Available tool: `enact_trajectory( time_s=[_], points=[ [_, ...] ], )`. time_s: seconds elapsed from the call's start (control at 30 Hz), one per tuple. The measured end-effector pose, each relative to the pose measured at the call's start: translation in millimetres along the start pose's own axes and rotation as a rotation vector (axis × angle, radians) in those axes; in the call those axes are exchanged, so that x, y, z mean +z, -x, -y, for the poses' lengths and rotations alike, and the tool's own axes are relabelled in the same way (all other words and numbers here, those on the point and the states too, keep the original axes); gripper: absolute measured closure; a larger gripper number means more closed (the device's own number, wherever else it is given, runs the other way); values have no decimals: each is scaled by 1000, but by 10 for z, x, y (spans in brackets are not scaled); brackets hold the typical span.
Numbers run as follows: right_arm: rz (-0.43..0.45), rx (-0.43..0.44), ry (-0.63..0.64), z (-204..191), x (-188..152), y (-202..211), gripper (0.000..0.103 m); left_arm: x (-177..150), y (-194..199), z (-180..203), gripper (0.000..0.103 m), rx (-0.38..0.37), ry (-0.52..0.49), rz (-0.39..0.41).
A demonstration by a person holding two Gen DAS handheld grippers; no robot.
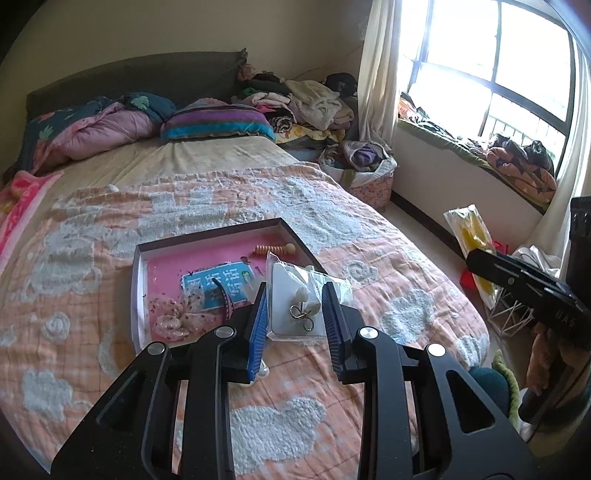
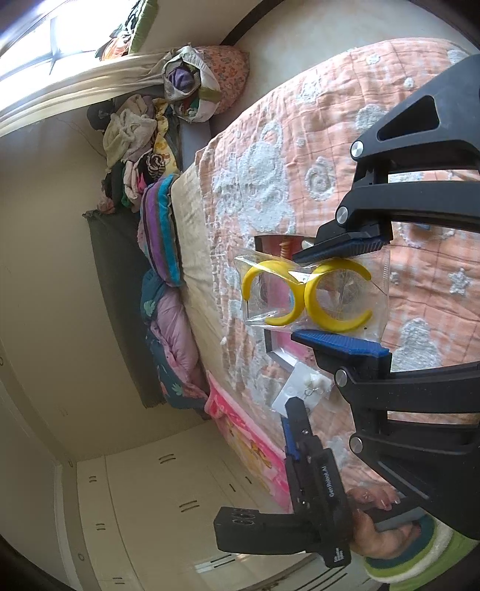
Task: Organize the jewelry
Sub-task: 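Carry the earring card with the left tool while the right tool carries the hoop bag into the box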
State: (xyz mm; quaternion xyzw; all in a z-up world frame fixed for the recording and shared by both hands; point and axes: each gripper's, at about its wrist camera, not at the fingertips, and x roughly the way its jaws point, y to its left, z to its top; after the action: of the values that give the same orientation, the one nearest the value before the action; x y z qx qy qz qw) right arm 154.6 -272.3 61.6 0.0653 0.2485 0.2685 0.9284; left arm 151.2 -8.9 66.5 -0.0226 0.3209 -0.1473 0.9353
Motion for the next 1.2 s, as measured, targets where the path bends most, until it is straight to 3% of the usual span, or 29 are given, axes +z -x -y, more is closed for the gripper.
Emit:
enact_trajectory(
  time_s=[0.67, 1.2],
  points=[
    [-27, 7, 14, -7, 330, -604, 68, 156, -413, -222, 82, 41, 1, -29],
    [-70, 2, 58, -87, 495, -1086, 68, 191, -616, -707, 82, 87, 53, -44]
  ],
)
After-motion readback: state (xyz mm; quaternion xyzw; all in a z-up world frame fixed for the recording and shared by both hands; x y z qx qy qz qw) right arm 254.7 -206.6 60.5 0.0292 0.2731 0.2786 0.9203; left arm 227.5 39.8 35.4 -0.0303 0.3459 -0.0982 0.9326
